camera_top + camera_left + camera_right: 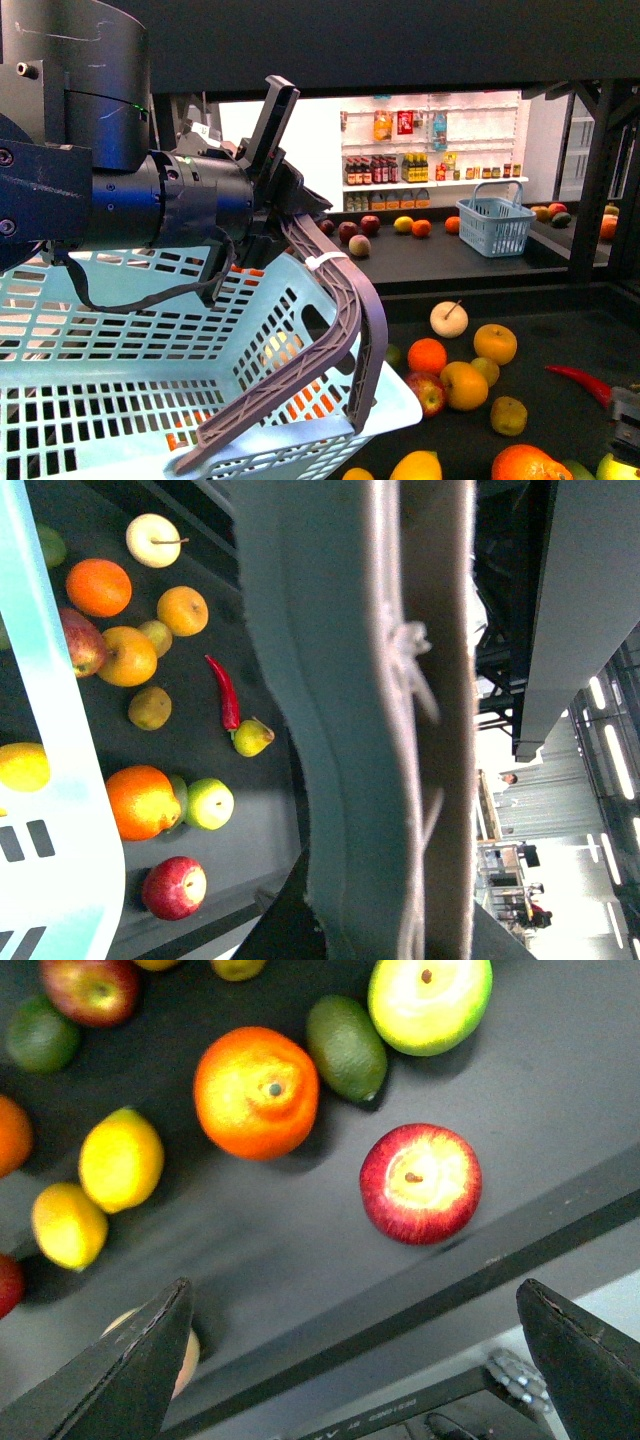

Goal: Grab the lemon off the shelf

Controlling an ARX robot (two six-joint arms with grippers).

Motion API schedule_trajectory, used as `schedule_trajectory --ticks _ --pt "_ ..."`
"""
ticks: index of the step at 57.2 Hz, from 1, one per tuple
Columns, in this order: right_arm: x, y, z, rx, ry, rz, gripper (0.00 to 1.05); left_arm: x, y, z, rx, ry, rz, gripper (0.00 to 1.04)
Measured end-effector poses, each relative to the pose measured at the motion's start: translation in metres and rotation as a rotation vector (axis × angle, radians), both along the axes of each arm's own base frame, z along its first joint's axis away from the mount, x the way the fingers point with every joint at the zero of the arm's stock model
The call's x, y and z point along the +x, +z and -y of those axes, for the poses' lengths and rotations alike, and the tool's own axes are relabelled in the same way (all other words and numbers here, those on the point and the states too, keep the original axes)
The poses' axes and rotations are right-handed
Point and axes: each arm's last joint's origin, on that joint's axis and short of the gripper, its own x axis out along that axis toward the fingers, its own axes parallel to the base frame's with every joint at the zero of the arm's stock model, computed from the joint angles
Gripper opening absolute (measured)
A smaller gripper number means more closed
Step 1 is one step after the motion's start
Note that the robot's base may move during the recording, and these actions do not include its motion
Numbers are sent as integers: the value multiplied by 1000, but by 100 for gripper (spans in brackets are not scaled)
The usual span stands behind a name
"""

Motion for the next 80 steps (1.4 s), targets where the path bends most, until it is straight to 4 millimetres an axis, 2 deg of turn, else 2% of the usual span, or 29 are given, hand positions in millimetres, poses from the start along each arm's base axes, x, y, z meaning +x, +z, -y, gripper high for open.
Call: schedule_trajectory --ticks 7,10,14,20,32,48,59,80 --pt "41 -12 -15 -32 21 -32 97 0 0 0 0 0 0 8" --pt "63 -20 -29 -21 31 -60 97 0 0 0 0 -1 0 8" --pt "81 -27 -42 -10 34 -80 97 0 0 0 -1 0 -1 8" --pt "103 -38 -60 16 23 -99 97 0 0 0 0 3 0 8" --pt "133 -54 -91 69 -3 -108 97 0 0 0 0 0 -1 8" --pt "162 -65 -125 103 -9 -112 97 0 0 0 0 0 0 8" --pt "169 -80 -146 117 -6 -138 97 0 0 0 0 1 0 8" --pt "178 -106 -162 111 -16 -147 97 0 0 0 0 0 0 8"
